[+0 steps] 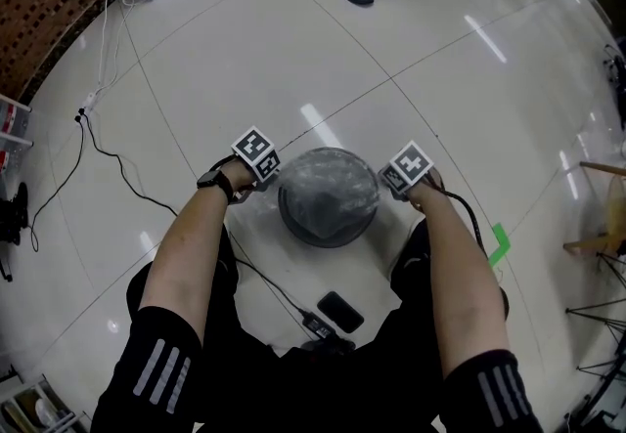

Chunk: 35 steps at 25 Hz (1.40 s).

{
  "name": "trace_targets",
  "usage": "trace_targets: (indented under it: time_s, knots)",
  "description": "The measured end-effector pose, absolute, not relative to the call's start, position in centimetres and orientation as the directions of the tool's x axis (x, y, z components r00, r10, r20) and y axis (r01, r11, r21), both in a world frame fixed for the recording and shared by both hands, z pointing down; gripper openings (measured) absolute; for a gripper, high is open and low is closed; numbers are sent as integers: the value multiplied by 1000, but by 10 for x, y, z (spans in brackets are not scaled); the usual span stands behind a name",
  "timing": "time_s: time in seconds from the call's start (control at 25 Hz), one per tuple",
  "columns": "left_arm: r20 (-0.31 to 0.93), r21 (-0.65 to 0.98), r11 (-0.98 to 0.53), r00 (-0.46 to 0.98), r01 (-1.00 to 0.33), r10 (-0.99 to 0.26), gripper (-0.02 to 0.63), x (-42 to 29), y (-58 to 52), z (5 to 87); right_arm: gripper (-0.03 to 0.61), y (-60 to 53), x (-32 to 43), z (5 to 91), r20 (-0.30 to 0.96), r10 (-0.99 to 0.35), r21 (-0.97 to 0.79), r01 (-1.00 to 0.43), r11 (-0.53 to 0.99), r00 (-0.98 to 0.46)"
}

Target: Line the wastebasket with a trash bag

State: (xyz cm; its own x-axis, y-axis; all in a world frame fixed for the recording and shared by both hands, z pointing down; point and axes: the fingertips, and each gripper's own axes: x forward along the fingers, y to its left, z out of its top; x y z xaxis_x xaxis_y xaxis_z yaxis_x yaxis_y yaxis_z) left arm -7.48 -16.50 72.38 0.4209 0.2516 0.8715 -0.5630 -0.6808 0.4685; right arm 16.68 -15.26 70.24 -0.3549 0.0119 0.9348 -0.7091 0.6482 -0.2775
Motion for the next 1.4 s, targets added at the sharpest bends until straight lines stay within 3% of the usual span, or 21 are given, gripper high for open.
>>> trace_targets:
  time_s: [0.04,0.12,0.32,0.8,1.0,1.16,1.24,1.32,1.4]
  knots:
    - [882,447,-693,408,-566,235,77,-78,-167,724,20,-158,169,699,935,-18,-259,-717,647,-354]
    - [901,400,-714,390,-574,191,109,-89,-176,718,107,-172,174,689,924,-85,-233,-727,646,-372]
    - [900,319,-722,436,-614,27,189,-112,-208,679,140,-187,185,649,878,-188,-230,-731,642,-441]
    - [865,191,-783,479,-592,-151,233,-125,-230,586,163,-195,171,569,875,-279,8,-565,825,-395]
    - [863,181,-890,501,-419,-61,232,-108,-197,549,191,-171,120,559,847,-206,2,-383,924,-490]
    - [893,155,-950,450,-271,17,250,-76,-150,568,216,-159,102,590,887,-157,22,-299,954,-435]
    - [911,154,-962,409,-225,50,256,-68,-132,586,215,-156,98,605,901,-135,5,-300,954,-413]
    - [932,135,-976,357,-169,68,246,-66,-117,601,146,-150,99,614,914,-115,-9,-301,953,-390]
    - [953,81,-990,301,-117,42,134,-70,-110,606,45,-142,104,615,923,-102,-11,-292,956,-371]
